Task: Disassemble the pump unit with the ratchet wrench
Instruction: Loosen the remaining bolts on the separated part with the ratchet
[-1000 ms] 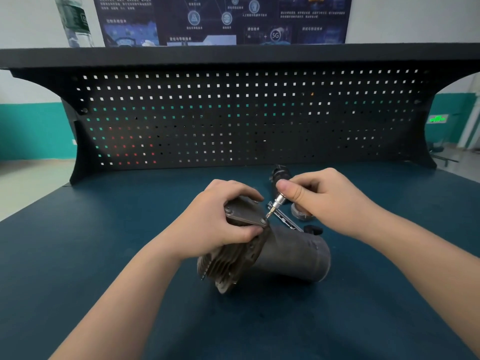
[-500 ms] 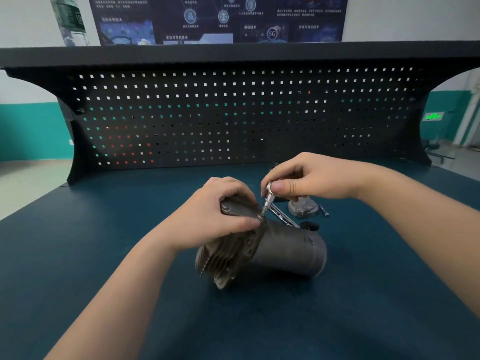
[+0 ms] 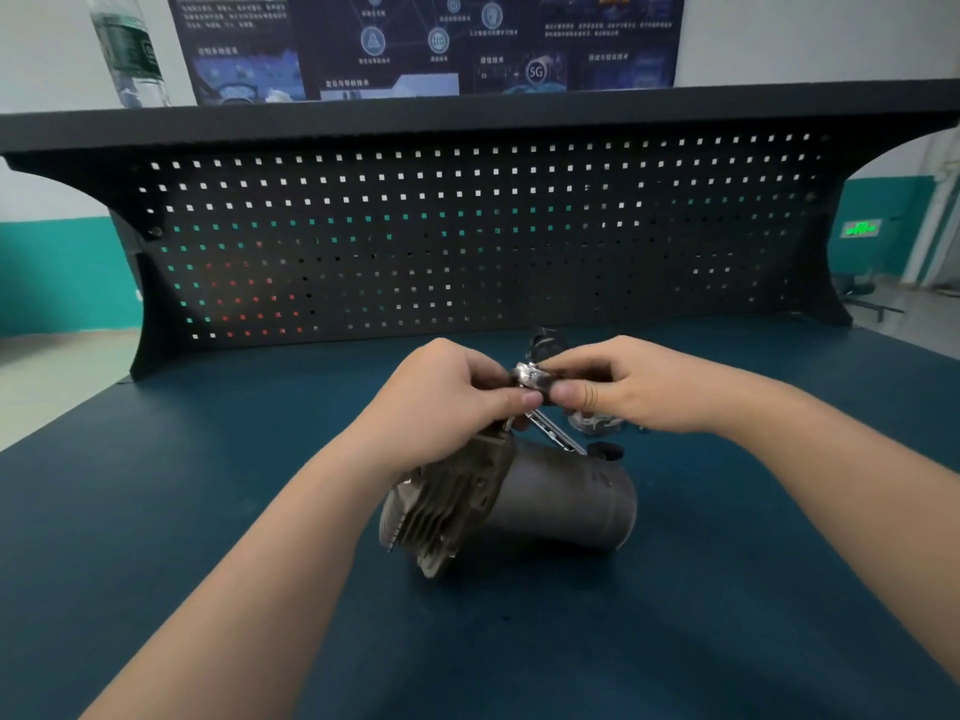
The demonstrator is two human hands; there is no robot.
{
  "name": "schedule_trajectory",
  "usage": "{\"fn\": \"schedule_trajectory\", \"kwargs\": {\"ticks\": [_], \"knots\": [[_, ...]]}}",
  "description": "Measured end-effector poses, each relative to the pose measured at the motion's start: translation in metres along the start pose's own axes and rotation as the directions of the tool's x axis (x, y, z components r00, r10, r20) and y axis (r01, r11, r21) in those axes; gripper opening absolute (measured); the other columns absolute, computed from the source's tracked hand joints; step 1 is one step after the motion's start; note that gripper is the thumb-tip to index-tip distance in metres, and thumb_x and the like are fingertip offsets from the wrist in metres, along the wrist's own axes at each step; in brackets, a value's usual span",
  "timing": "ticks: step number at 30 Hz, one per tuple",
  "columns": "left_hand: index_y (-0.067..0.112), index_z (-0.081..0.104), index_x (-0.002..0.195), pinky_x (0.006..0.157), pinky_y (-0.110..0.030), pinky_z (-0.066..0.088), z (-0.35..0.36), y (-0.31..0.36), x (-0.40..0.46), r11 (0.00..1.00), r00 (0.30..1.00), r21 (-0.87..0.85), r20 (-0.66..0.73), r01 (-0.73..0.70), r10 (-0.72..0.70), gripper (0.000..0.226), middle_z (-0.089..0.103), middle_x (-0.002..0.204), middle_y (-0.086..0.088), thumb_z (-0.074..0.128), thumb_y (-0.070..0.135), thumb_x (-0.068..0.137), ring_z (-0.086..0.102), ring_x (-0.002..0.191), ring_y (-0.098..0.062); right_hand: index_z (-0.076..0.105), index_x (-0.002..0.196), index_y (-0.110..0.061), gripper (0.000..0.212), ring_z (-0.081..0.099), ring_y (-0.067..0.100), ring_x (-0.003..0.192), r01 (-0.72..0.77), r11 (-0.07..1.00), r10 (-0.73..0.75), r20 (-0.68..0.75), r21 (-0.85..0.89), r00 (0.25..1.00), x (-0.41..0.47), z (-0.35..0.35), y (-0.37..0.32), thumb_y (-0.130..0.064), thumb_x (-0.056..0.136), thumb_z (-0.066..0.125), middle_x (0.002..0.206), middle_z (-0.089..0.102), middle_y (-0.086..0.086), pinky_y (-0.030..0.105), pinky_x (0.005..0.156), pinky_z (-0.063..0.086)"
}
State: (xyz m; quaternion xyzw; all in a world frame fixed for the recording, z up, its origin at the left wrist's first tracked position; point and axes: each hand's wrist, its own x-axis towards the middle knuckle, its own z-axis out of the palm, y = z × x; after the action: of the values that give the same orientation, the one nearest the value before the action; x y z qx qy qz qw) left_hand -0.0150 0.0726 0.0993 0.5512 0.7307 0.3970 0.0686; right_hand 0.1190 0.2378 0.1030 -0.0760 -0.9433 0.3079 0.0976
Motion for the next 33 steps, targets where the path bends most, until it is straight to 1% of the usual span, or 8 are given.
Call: {"fn": "schedule_trajectory", "kwargs": {"ticks": [3,6,11,16,19,23,27,33], "knots": [[0.025,0.077,0.074,0.083,-0.04,0.054,-0.002,-0.003,0.003,1.0,0.999,-0.005,0.038,-0.002,0.002,0.017,0.074,0.074,0.008,0.071,0.039,0.082,0.069,0.078,-0.011,0.07,0.096,-0.029,0.046,0.057,0.009,0.068,-0.111,0.994,0.11,-0.094,-0.012,0.99,-0.008,-0.004,0.03,-0.065,0.072,0.056,0.08,0.069,-0.004,0.031,0.064,0.049],[0.03,0.076,0.085,0.089,-0.036,0.053,-0.007,-0.005,0.004,1.0,0.989,0.017,0.143,-0.025,0.022,0.011,0.074,0.08,0.015,0.069,0.039,0.084,0.069,0.084,-0.001,0.071,0.092,-0.021,0.028,0.052,0.006,0.061,-0.134,0.966,0.166,-0.135,0.219,0.977,-0.016,0.005,0.055,-0.045,0.08,0.065,0.065,0.062,-0.011,0.024,0.057,0.045],[0.025,0.078,0.085,0.088,-0.028,0.052,-0.007,-0.008,0.005,0.998,0.99,-0.045,0.135,-0.032,0.037,0.011,0.075,0.082,0.013,0.071,0.033,0.084,0.069,0.086,-0.002,0.065,0.081,-0.019,0.023,0.037,0.008,0.044,0.071,0.776,0.197,-0.347,0.627,0.917,-0.025,0.031,0.059,-0.037,0.068,0.07,0.056,0.051,-0.002,0.018,0.041,0.028],[0.023,0.078,0.079,0.082,-0.024,0.054,-0.005,-0.012,0.006,0.995,0.994,-0.09,0.097,-0.046,0.055,0.011,0.075,0.079,0.011,0.073,0.031,0.082,0.07,0.08,-0.003,0.064,0.072,-0.025,0.025,0.046,0.011,0.044,0.525,0.729,0.084,-0.818,0.439,0.568,-0.054,0.067,0.016,-0.044,0.072,0.08,0.055,0.055,-0.005,0.021,0.043,0.035],[0.022,0.078,0.084,0.082,-0.021,0.052,-0.006,-0.013,0.008,0.994,0.992,-0.106,0.116,-0.04,0.052,0.01,0.075,0.079,0.011,0.073,0.03,0.082,0.069,0.081,-0.001,0.059,0.079,-0.032,0.023,0.054,0.007,0.052,0.555,0.819,-0.117,-0.906,0.143,0.406,-0.054,0.087,-0.024,-0.053,0.081,0.07,0.066,0.057,-0.011,0.019,0.049,0.044],[0.029,0.078,0.087,0.088,-0.023,0.048,-0.009,-0.015,0.01,0.997,0.977,-0.069,0.209,-0.017,0.031,0.012,0.074,0.087,0.016,0.068,0.036,0.086,0.067,0.09,0.0,0.057,0.066,-0.03,0.022,0.047,0.015,0.039,0.619,0.708,0.221,-0.939,0.34,0.263,-0.042,0.095,-0.04,-0.041,0.084,0.064,0.052,0.054,-0.006,0.024,0.039,0.035],[0.027,0.078,0.087,0.088,-0.024,0.048,-0.01,-0.015,0.016,0.999,0.978,-0.043,0.21,-0.003,0.012,0.014,0.074,0.084,0.014,0.067,0.037,0.087,0.067,0.089,-0.003,0.059,0.066,-0.022,0.019,0.038,0.017,0.035,0.695,0.379,0.45,-0.778,0.61,0.438,-0.027,0.093,-0.038,-0.027,0.082,0.05,0.046,0.048,0.004,0.019,0.039,0.03],[0.024,0.077,0.08,0.078,-0.017,0.051,-0.006,-0.016,0.013,0.996,0.986,-0.084,0.163,-0.011,0.024,0.01,0.075,0.077,0.013,0.071,0.03,0.084,0.068,0.076,0.001,0.047,0.067,-0.015,0.026,0.029,0.011,0.035,0.574,0.128,0.723,-0.473,0.809,0.504,-0.01,0.082,-0.034,-0.019,0.092,0.051,0.054,0.046,0.006,0.021,0.038,0.021]]}}
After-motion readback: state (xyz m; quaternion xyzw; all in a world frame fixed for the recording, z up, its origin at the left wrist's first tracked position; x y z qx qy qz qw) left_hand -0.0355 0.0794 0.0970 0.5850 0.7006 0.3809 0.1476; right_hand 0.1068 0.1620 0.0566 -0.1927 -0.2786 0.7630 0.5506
